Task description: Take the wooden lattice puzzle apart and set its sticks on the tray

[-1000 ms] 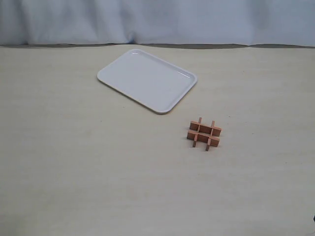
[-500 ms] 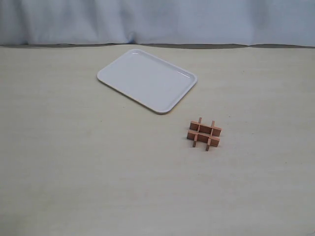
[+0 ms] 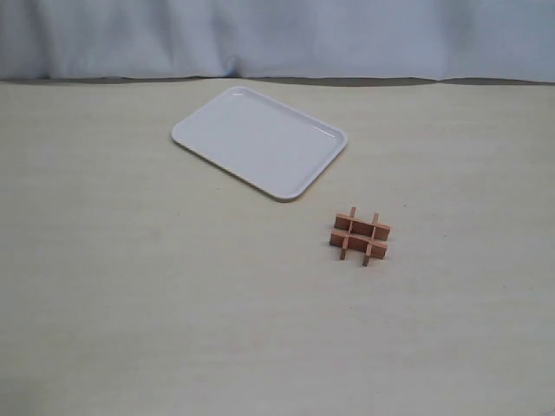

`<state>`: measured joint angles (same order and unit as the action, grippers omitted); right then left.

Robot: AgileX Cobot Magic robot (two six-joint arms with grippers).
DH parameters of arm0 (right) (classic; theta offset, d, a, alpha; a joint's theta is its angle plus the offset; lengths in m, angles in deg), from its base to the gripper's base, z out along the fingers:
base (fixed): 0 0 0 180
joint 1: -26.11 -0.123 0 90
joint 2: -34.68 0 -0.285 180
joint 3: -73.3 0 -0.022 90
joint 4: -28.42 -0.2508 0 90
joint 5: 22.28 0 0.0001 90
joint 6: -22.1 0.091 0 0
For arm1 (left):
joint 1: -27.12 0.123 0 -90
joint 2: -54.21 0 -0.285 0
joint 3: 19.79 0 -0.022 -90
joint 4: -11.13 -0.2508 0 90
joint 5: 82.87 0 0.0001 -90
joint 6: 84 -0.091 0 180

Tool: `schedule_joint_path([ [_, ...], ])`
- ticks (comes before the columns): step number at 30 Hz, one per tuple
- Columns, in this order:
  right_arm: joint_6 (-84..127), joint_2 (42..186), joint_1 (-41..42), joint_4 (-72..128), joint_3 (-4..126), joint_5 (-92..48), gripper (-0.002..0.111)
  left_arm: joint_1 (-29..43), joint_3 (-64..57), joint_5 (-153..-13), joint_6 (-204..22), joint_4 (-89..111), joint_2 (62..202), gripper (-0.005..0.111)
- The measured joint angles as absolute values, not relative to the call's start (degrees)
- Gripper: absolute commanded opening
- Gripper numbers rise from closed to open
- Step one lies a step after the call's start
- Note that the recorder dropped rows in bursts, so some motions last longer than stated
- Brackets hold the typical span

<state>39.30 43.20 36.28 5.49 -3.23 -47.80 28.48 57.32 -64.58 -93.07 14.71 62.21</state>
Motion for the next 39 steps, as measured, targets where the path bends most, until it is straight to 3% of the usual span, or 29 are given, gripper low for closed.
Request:
schedule_joint_path([
  [8,31.0,58.2,36.3,10.2,9.6,-45.9,0.004,28.5,57.3,-64.6,-93.1,14.7,62.2,0.000],
  [21,13.5,91.0,36.0,18.3,31.7,-18.7,0.004,28.5,57.3,-64.6,-93.1,14.7,62.2,0.000],
  [32,-11.0,120.9,20.8,18.5,52.6,10.2,0.004,28.5,57.3,-64.6,-93.1,14.7,62.2,0.000],
  [39,-15.3,135.0,18.1,28.8,60.7,24.9,0.004,28.5,57.3,-64.6,-93.1,14.7,62.2,0.000],
])
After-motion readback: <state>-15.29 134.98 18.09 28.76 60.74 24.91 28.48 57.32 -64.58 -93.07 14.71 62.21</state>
